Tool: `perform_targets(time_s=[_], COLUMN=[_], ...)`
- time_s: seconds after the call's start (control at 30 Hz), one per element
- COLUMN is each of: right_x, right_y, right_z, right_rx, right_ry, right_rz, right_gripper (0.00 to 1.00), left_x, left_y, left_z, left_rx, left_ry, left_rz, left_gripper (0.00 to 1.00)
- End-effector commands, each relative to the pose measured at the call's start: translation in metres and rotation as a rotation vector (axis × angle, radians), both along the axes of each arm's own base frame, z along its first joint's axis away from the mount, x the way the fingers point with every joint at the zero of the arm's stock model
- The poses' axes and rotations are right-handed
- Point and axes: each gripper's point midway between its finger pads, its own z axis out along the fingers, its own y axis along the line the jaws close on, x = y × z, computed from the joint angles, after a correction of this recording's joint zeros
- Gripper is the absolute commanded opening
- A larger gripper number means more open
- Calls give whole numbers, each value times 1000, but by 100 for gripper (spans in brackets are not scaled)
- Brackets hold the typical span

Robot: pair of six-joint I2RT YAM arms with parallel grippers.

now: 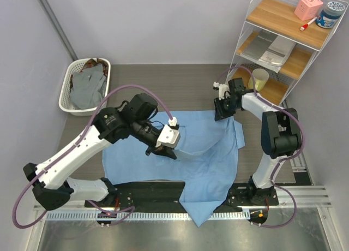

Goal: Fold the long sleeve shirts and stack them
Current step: Fold the shirt

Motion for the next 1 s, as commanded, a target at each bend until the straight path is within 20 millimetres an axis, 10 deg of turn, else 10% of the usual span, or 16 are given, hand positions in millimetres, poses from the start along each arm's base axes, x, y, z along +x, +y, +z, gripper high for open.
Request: perform_targets(time_s=[0.0,0.23,0.4,0.63,0.97], right_x=[10,4,-4,-12,-38], right_y=[-8,-16,-4,9,2], right_z=[-5,-29,-8,51,52], right_rx=[-51,-85,-22,48,21], right_ry=[-18,56,67,-3,63], right_rz=[-2,-12,56,185,267], right_gripper=[28,29,38,56,55], left_x=[-14,-9,54,157,218], left_y=[3,4,-2,51,126], left_z=[20,14,-4,-74,-167], left_rx=[-57,-24,-5,131,328], left_ry=[-41,-37,-21,73,232], left_rz=[-93,-60,311,827,1139], left_gripper=[0,0,0,0,0])
